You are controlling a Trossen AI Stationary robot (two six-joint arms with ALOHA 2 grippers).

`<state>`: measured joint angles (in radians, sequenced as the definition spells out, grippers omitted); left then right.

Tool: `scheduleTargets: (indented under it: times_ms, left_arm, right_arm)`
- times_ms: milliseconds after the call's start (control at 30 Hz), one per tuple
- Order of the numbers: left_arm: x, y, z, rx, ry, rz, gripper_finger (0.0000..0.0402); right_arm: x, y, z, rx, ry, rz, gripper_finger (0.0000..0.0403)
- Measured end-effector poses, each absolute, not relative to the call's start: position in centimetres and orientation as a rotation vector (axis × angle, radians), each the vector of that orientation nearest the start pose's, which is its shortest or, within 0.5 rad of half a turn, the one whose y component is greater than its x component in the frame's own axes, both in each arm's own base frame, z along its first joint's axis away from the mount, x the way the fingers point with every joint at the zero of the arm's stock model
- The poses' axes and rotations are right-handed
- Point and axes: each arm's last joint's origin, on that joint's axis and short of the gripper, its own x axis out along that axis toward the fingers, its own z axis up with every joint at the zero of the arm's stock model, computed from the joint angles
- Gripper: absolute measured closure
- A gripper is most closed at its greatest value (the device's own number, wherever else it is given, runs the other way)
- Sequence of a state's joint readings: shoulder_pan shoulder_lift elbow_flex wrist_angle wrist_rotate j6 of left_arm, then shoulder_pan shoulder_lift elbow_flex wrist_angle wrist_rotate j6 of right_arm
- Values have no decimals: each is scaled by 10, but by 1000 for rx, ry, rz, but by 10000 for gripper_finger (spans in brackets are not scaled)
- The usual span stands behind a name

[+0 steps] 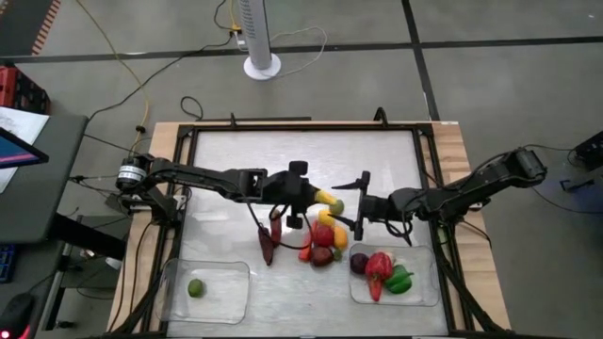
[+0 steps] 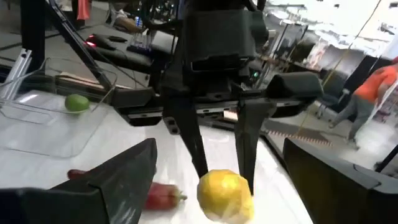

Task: Sort produce into baskets
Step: Put the corn into the right transparent bin

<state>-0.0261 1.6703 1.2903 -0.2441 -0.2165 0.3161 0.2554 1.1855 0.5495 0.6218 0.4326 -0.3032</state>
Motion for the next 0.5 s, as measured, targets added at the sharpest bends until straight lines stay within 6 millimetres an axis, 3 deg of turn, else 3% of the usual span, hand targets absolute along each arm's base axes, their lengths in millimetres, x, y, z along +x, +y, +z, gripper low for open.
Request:
scheduleTargets:
  times_ms: [200, 500]
  left_arm:
    - [382, -5, 287, 366, 490, 71, 279]
    - [384, -6, 292, 357, 427, 39, 279]
  right_arm:
    - [243, 50, 251, -339, 30, -178, 73]
    - [243, 50, 251, -343, 37, -193, 187]
